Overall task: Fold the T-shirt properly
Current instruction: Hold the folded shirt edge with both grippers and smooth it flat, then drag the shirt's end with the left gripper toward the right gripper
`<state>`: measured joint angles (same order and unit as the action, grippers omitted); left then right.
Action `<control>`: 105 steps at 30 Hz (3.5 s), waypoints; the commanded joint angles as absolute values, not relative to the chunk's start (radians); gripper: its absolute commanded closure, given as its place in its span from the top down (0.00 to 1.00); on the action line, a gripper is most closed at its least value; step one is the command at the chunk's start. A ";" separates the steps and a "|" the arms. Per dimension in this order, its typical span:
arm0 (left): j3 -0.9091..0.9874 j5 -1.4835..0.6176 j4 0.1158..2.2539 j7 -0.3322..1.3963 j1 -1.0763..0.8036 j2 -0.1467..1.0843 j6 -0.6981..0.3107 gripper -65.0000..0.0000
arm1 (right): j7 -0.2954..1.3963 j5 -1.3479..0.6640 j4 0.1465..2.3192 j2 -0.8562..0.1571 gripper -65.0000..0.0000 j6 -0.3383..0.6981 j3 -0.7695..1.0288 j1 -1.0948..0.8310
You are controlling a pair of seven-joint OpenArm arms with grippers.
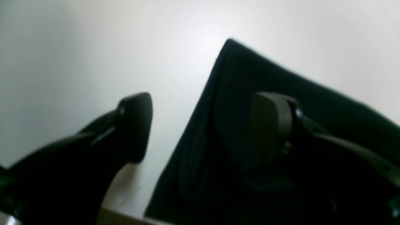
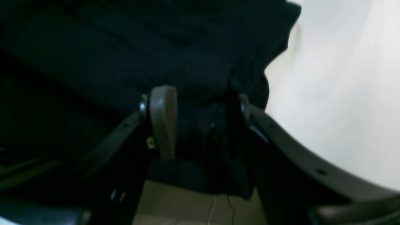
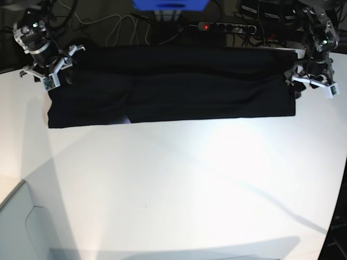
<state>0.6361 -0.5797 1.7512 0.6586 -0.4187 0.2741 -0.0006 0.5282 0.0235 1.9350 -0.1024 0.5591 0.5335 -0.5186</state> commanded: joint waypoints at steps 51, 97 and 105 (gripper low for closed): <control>0.552 -0.588 1.653 0.630 -0.498 0.265 -0.002 0.19 | 0.506 0.010 1.913 -0.114 0.38 0.561 0.510 -0.501; -0.153 -0.579 2.057 0.630 -0.499 0.179 0.004 0.00 | 0.506 0.010 1.715 -0.140 0.38 0.562 0.507 -0.377; -0.311 -0.579 1.962 0.628 -0.371 0.191 0.010 0.00 | 0.506 0.010 1.715 -0.140 0.38 0.562 0.507 -0.378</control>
<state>-0.3088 -0.5655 1.9427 0.6483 -0.3710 0.1947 0.0174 0.5236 0.0227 1.6993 -0.1295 0.5591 0.5026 -0.3779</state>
